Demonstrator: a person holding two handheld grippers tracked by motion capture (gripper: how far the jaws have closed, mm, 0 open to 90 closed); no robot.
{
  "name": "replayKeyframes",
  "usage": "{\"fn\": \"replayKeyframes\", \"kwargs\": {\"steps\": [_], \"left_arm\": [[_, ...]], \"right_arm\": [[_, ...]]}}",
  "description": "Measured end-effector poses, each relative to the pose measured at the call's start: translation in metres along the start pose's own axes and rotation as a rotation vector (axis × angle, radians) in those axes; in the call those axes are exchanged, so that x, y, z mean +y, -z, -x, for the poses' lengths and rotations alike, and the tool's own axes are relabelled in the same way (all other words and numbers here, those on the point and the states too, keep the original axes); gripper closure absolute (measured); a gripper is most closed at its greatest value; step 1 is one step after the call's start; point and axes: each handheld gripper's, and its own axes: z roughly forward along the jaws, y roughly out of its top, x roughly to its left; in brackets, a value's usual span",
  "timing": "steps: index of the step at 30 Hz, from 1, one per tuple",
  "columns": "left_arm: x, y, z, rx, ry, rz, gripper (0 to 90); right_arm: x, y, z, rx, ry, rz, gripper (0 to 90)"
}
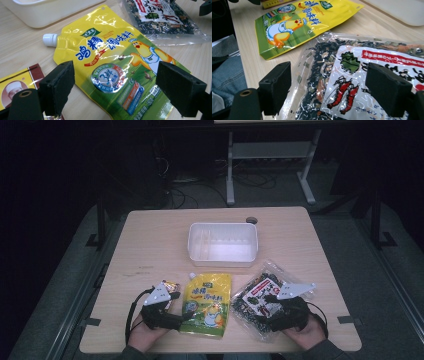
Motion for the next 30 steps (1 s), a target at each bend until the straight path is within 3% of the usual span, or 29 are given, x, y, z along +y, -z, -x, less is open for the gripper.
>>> {"fn": "replayKeyframes", "kwargs": {"steps": [13,18,30], "left_arm": [[0.004,-0.003,0.003,-0.018,0.0,-0.003,15.1],[0.011,-0.006,0.01,-0.033,-0.027,-0.009,15.1],[0.024,-0.014,0.017,-0.076,-0.036,-0.031,15.0]], "right_arm": [[-0.001,0.007,0.003,-0.007,-0.008,0.014,20.0],[0.002,0.018,0.009,-0.006,-0.052,0.039,19.1],[0.006,0.044,0.026,-0.071,-0.098,0.057,18.8]]}}
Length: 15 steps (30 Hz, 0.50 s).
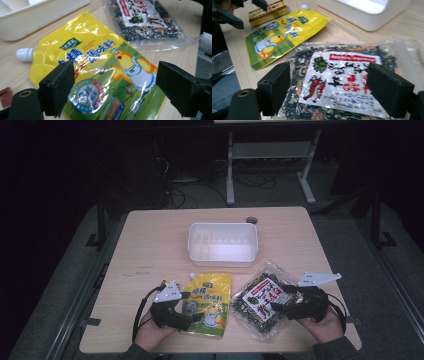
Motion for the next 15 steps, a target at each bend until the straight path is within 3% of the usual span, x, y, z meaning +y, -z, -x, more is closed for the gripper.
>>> {"fn": "replayKeyframes", "kwargs": {"steps": [15], "left_arm": [[0.038,-0.029,0.019,-0.059,-0.057,-0.038,15.0]], "right_arm": [[0.005,0.037,0.041,-0.126,-0.105,-0.006,19.2]]}}
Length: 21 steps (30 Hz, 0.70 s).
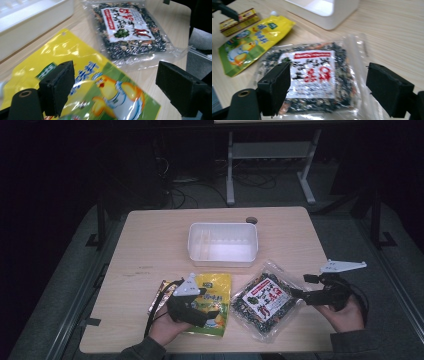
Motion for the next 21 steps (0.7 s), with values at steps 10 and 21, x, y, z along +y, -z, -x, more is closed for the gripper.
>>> {"fn": "replayKeyframes", "kwargs": {"steps": [10,21], "left_arm": [[0.026,-0.027,0.009,-0.021,-0.032,-0.032,15.3],[0.039,-0.057,0.012,-0.035,-0.033,-0.091,15.4]], "right_arm": [[-0.009,0.001,0.029,-0.066,-0.081,-0.05,23.4],[-0.023,-0.006,0.05,-0.106,-0.163,-0.108,30.9]]}}
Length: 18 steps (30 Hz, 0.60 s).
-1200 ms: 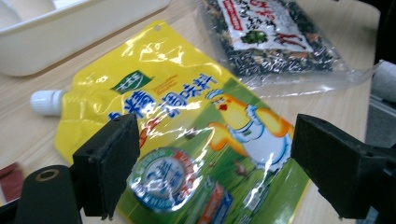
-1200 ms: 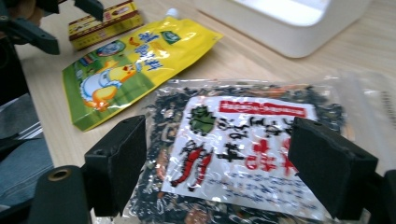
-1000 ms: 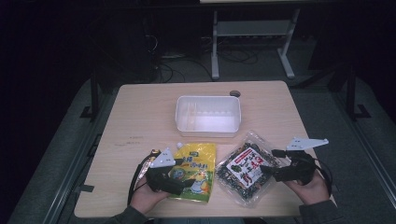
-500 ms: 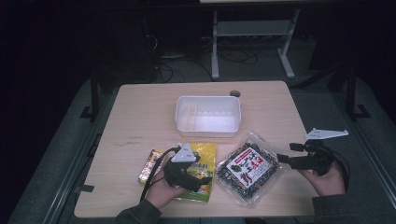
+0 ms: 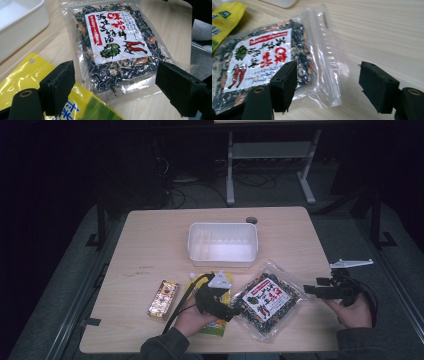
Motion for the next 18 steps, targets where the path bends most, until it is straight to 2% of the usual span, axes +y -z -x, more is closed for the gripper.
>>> {"fn": "replayKeyframes", "kwargs": {"steps": [5,8,11,13,18], "left_arm": [[0.004,-0.009,0.0,-0.002,0.002,-0.015,15.6],[0.005,-0.015,-0.001,-0.007,-0.001,-0.042,15.8],[0.004,-0.019,0.0,-0.011,0.002,-0.052,15.9],[0.004,-0.022,0.001,-0.015,0.01,-0.059,15.9],[0.004,-0.025,0.0,-0.016,0.007,-0.061,15.9]], "right_arm": [[-0.005,-0.004,0.009,-0.01,-0.044,-0.028,35.9],[-0.008,-0.005,0.015,-0.015,-0.063,-0.04,38.4],[-0.011,-0.006,0.018,-0.01,-0.076,-0.044,39.9],[-0.013,-0.007,0.022,0.0,-0.101,-0.054,43.3],[-0.016,-0.012,0.026,0.023,-0.112,-0.081,51.0]]}}
